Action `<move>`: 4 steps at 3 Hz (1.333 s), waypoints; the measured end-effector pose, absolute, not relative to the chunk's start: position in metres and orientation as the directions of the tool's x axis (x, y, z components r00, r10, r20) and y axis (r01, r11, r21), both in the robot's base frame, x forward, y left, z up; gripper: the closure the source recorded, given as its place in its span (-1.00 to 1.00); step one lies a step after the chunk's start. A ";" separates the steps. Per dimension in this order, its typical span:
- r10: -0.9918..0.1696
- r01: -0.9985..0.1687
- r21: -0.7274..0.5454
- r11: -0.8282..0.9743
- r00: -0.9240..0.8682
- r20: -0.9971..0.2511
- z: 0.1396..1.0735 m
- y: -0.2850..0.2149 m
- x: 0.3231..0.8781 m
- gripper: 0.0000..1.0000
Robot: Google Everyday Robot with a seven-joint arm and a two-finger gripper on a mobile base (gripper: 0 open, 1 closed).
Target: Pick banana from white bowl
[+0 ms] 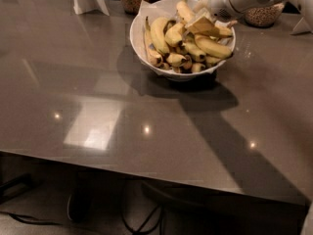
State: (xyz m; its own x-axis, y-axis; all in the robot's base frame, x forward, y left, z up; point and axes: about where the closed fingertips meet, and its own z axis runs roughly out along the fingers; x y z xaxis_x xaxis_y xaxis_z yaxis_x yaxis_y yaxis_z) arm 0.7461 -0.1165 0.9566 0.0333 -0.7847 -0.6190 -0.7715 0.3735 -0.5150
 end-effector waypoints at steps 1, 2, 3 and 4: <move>-0.791 -0.770 -0.507 0.389 0.004 -0.612 0.948 -0.124 0.751 -0.02; -0.796 -0.769 -0.496 0.403 -0.028 -0.604 0.938 -0.133 0.755 0.00; -0.799 -0.768 -0.491 0.411 -0.045 -0.599 0.933 -0.138 0.758 0.00; -0.804 -0.764 -0.495 0.414 -0.052 -0.592 0.933 -0.139 0.758 0.36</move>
Offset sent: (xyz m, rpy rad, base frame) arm 0.0135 -0.0318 -0.0245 -0.0308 0.0490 -0.0899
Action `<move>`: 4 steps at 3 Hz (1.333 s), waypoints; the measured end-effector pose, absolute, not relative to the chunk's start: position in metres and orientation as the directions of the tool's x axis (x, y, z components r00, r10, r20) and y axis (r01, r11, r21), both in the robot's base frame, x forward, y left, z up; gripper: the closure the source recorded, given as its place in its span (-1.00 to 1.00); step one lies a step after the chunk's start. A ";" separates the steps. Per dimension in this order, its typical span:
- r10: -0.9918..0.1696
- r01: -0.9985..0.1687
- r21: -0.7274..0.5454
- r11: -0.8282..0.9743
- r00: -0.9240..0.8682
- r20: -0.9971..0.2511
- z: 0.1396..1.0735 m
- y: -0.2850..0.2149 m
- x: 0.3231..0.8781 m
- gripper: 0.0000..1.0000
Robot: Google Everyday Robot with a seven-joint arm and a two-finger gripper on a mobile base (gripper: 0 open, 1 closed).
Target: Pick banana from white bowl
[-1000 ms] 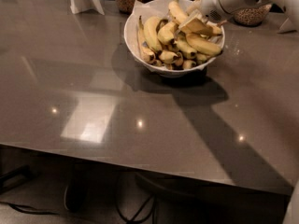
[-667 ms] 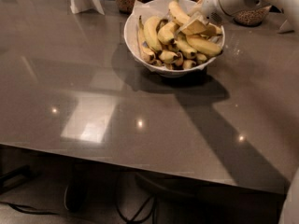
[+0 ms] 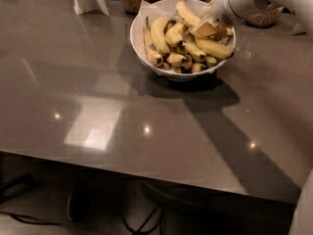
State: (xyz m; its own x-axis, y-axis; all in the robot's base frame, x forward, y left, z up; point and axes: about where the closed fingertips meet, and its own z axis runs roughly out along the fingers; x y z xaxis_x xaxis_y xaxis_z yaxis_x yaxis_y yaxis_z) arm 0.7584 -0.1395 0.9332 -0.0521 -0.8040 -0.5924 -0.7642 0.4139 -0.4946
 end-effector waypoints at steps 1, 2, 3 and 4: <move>-0.807 -0.760 -0.504 0.411 -0.046 -0.589 0.940 -0.138 0.756 0.85; -0.809 -0.758 -0.515 0.401 -0.029 -0.587 0.950 -0.135 0.749 1.00; -0.811 -0.757 -0.529 0.383 -0.002 -0.584 0.964 -0.132 0.739 1.00; -0.814 -0.763 -0.544 0.350 0.040 -0.579 0.980 -0.133 0.719 1.00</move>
Offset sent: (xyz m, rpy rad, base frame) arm -0.0187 0.0039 0.0342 -0.0111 -0.0461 0.0188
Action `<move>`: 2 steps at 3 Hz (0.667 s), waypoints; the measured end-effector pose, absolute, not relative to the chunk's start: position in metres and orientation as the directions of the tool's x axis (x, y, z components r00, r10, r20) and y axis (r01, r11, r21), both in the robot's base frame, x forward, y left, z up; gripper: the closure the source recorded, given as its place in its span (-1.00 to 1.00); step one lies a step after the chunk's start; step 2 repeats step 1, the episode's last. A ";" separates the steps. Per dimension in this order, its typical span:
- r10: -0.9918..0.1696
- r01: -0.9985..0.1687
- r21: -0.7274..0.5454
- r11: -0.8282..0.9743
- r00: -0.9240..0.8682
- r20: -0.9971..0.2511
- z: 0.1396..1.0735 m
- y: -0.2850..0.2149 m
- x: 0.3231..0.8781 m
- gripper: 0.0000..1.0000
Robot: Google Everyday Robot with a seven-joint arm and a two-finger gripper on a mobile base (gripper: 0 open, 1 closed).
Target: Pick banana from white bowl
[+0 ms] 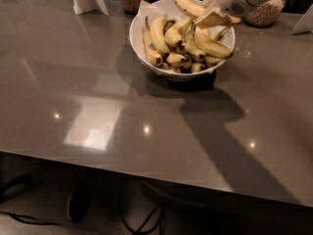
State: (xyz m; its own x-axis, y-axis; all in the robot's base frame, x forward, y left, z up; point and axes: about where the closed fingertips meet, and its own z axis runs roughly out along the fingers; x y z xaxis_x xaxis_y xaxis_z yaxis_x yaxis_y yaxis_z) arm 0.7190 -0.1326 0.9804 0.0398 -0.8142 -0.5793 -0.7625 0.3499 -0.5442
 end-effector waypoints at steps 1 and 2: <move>-0.821 -0.779 -0.552 0.297 0.087 -0.565 0.995 -0.137 0.691 1.00; -0.821 -0.779 -0.552 0.297 0.087 -0.565 0.995 -0.137 0.691 1.00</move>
Offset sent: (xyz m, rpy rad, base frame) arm 0.0000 0.0000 0.0000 0.0000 0.0000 0.0000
